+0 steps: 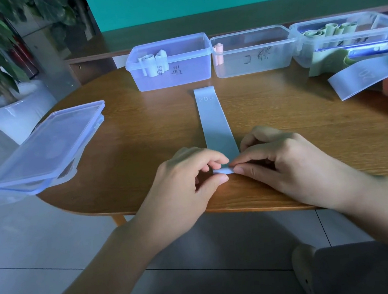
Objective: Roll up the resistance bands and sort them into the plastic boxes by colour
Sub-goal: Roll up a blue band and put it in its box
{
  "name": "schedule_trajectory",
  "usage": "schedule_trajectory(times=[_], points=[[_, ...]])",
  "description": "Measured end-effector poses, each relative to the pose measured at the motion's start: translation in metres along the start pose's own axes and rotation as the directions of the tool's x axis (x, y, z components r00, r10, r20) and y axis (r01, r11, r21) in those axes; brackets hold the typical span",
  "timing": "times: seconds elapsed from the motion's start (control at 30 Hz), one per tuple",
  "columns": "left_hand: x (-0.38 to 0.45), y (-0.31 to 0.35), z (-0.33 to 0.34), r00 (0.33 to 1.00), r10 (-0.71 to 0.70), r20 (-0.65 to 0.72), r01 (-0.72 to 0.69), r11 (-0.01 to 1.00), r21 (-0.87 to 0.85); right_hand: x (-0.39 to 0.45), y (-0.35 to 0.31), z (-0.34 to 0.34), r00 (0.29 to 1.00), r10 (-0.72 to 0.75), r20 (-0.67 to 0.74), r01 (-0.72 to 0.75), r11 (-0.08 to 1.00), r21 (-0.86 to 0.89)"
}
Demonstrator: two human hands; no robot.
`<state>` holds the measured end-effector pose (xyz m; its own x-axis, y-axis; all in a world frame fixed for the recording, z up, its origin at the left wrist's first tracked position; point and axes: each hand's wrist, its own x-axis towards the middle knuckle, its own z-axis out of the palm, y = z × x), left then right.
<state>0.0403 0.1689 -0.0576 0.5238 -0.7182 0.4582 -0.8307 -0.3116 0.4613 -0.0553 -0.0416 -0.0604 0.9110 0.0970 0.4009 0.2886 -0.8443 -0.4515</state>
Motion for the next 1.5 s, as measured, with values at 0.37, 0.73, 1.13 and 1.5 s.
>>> schedule_trajectory(times=[0.37, 0.73, 1.13, 1.5], points=[[0.0036, -0.0039, 0.0056, 0.999, -0.041, -0.007, 0.041, 0.996, 0.079, 0.0002, -0.001, 0.0036, 0.994, -0.036, -0.108, 0.032, 0.999, -0.041], [0.0028, -0.0018, 0.0023, 1.0, -0.013, 0.001, 0.013, 0.998, 0.057, 0.0043, -0.0031, 0.0011, 0.998, 0.05, -0.04, -0.049, 0.999, 0.005], [0.0082, -0.0095, 0.003, 0.99, -0.108, 0.091, 0.096, 0.987, 0.127, 0.0019, -0.0062, 0.0028, 0.996, 0.067, -0.066, -0.071, 0.995, -0.066], [0.0053, -0.007, 0.0018, 0.997, -0.077, -0.001, 0.076, 0.992, 0.105, 0.0052, -0.004, 0.0038, 0.995, 0.07, -0.071, -0.075, 0.995, -0.06]])
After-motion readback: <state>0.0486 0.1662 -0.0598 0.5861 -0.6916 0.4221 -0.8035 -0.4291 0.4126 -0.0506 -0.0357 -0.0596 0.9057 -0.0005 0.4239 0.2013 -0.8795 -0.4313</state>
